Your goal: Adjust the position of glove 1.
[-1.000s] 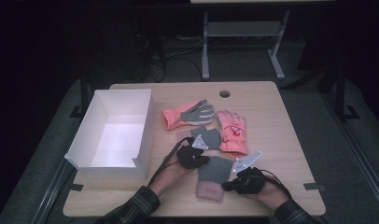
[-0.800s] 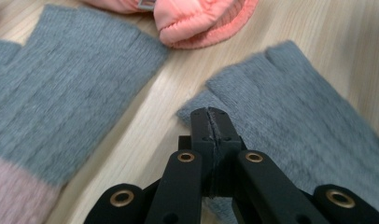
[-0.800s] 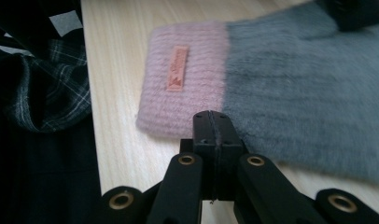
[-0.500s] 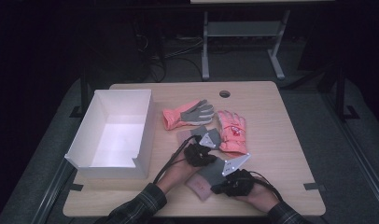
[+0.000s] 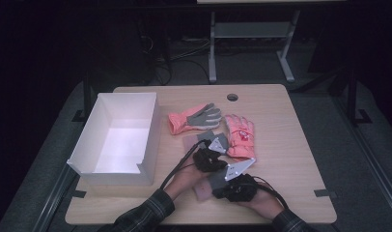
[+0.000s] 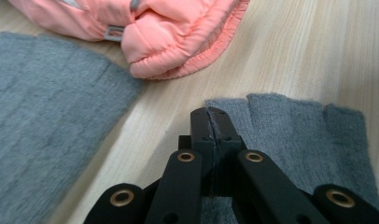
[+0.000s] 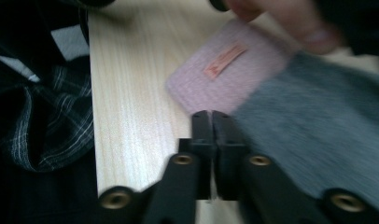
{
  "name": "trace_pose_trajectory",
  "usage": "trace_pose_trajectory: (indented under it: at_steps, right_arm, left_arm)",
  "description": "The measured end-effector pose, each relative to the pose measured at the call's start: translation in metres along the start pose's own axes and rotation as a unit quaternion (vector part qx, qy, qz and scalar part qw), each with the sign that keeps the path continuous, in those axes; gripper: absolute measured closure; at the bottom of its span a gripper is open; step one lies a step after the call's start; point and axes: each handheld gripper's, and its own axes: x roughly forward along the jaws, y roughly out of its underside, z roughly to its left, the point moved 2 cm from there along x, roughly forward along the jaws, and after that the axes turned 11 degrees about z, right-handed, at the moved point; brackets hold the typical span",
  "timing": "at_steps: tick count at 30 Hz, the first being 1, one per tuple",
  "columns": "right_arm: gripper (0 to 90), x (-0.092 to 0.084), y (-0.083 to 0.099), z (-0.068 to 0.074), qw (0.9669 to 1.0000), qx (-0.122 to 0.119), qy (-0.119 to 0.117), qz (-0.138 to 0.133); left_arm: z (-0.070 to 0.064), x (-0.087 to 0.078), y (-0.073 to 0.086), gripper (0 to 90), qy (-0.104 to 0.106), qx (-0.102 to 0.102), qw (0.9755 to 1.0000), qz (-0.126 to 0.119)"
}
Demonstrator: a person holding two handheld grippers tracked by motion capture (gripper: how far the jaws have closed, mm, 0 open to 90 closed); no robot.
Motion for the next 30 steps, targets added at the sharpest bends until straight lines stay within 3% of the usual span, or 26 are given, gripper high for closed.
trace_pose_trajectory:
  at_steps: [3,4,8,11,14,15,16,17,18,21,22,26,30]
  right_arm:
    - [76.8,-0.015,0.007,-0.004,0.9996,0.012,0.018,-0.018]
    - [65.9,-0.021,0.012,-0.008,0.9992,0.014,0.031,-0.023]
    - [50.5,-0.038,0.029,-0.019,0.9969,0.031,0.059,-0.042]
    - [40.0,-0.054,0.042,-0.03,0.9925,0.055,0.09,-0.062]
    - [28.0,-0.065,0.057,-0.04,0.9867,0.072,0.132,-0.063]
    - [28.0,-0.065,0.057,-0.04,0.9867,0.072,0.132,-0.063]
    - [24.0,-0.069,0.068,-0.049,0.9803,0.09,0.166,-0.057]
    - [24.0,-0.069,0.068,-0.049,0.9803,0.09,0.166,-0.057]
    - [20.4,-0.073,0.077,-0.057,0.9759,0.1,0.186,-0.056]
    - [13.2,-0.077,0.089,-0.068,0.9672,0.121,0.217,-0.054]
    - [14.1,-0.077,0.094,-0.072,0.9632,0.129,0.23,-0.052]
    - [12.9,-0.079,0.109,-0.082,0.9549,0.155,0.25,-0.041]
    - [11.8,-0.083,0.117,-0.089,0.9491,0.17,0.261,-0.043]
  left_arm:
    - [0.001,-0.003,0.001,89.6,-0.001,0.0,1.0,-0.002]
    - [0.001,-0.006,0.001,89.6,0.001,-0.012,0.9998,-0.014]
    - [0.004,-0.014,0.004,89.0,-0.002,-0.011,0.9997,-0.021]
    - [0.007,-0.022,0.008,87.5,-0.005,-0.004,0.9998,-0.016]
    - [0.008,-0.027,0.011,85.7,-0.012,-0.003,0.9998,-0.015]
    - [0.009,-0.029,0.013,85.7,-0.012,-0.009,0.9997,-0.02]
    - [0.011,-0.033,0.016,84.2,-0.011,-0.012,0.9997,-0.021]
    - [0.011,-0.033,0.016,82.8,-0.011,-0.012,0.9997,-0.021]
    - [0.014,-0.037,0.018,82.0,-0.007,-0.016,0.9995,-0.025]
    - [0.018,-0.042,0.023,78.1,-0.011,-0.016,0.9995,-0.027]
    - [0.019,-0.044,0.024,75.9,-0.011,-0.011,0.9997,-0.021]
    - [0.023,-0.045,0.027,66.8,-0.016,-0.012,0.9996,-0.018]
    - [0.028,-0.044,0.028,51.9,-0.029,-0.011,0.9994,-0.016]
